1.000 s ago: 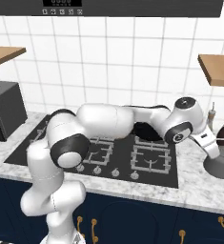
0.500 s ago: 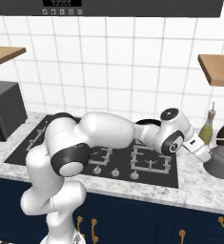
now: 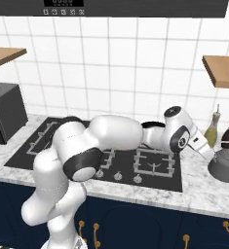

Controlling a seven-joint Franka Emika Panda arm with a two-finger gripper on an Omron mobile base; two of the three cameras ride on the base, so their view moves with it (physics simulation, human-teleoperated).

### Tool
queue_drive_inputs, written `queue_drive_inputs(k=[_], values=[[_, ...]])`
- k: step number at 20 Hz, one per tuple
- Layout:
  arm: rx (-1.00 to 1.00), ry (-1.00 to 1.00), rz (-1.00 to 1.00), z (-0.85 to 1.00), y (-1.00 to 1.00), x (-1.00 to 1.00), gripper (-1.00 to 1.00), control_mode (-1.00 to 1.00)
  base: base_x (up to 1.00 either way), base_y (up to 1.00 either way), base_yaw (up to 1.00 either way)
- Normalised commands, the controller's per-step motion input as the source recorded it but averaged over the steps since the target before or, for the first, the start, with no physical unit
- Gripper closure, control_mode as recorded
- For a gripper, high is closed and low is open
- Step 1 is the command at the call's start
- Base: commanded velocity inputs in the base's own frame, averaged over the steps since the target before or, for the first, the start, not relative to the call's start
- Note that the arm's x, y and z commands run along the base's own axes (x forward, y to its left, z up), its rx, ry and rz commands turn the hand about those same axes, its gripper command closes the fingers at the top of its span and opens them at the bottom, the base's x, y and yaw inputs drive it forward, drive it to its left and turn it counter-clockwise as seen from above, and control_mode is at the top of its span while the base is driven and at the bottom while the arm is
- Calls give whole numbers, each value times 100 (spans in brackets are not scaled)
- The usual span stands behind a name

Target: Pick the kettle from the counter and place it on a stove burner. Then turn the burner on.

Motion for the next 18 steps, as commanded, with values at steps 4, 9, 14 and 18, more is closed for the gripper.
queue_drive_inputs(k=[4,9,14,18], values=[[15,7,-9,84,-32,25,-100,-100,0,0,0],[2,1,-1,6,-21,1,-100,-100,0,0,0],[0,0,-2,-7,-35,11,-100,-100,0,0,0],[1,3,-6,-1,-11,50,-100,-100,0,0,0]])
